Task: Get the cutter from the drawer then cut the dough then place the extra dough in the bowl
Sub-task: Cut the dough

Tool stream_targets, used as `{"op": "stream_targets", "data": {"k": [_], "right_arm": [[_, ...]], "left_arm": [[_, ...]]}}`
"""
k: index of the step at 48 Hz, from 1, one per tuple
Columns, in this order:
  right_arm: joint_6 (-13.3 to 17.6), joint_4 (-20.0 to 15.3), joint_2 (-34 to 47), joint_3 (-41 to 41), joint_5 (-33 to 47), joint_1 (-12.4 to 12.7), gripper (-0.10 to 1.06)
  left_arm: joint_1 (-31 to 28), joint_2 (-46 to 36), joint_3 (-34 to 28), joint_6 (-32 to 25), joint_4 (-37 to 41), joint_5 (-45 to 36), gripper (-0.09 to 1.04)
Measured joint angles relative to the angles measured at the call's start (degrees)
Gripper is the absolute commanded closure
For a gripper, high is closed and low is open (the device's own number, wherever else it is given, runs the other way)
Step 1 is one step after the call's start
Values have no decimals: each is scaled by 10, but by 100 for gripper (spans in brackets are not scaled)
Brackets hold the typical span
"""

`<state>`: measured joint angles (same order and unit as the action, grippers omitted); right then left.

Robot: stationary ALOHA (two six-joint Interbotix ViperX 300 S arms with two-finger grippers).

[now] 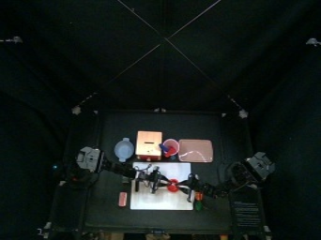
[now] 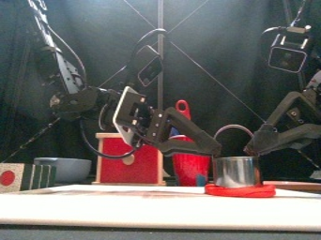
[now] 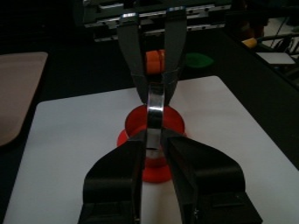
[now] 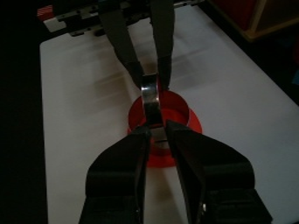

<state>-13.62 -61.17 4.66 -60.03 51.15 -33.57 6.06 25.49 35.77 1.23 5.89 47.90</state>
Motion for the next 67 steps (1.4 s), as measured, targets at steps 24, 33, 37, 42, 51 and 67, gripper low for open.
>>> {"op": "stream_targets", "data": {"k": [24, 33, 37, 42, 51, 67], "right_arm": [[1, -3, 9, 2, -11, 1, 35], [1, -3, 10, 3, -18, 3, 35], [1, -4, 11, 4, -19, 3, 35], [2, -4, 12, 4, -21, 4, 35], [2, -9, 16, 7, -26, 4, 35], [3, -9, 22, 10, -35, 4, 35]], "left_arm": [[0, 1, -3, 1, -2, -21, 43], [0, 3, -3, 1, -9, -22, 43], [1, 4, -3, 1, -11, -23, 43], [1, 8, -3, 1, -14, -22, 43], [3, 13, -4, 1, -20, -22, 44], [4, 24, -6, 1, -29, -21, 44]]}}
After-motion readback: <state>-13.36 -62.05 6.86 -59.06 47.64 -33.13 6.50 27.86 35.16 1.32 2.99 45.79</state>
